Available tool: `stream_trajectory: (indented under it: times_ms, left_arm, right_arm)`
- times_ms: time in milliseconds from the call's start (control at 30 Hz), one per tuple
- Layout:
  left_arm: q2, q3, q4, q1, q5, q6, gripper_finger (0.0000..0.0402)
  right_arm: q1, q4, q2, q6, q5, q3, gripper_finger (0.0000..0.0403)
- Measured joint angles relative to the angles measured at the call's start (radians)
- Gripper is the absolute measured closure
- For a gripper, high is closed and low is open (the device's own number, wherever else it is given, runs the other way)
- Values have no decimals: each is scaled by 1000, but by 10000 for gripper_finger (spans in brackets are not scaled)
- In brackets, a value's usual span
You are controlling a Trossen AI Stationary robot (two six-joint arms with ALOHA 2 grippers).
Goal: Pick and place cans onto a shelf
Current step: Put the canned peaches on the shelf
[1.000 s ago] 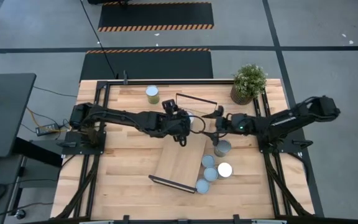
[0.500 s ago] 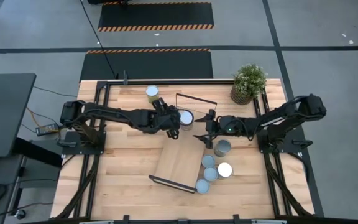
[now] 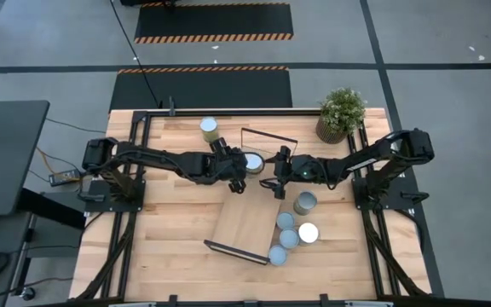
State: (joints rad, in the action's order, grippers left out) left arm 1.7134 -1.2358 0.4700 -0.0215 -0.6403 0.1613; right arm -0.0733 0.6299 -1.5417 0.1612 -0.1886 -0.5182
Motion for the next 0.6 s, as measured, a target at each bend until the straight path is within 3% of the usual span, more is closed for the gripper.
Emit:
stream_trajectory:
  times_ms: [333, 600]
  left_arm:
    - [0, 0, 58, -11, -27, 18, 168]
    - [0, 0, 60, -12, 61, -15, 168]
  right_arm:
    - [-15, 48, 2, 9, -75, 0, 54]
    - [-26, 90, 1, 43, -112, 0, 54]
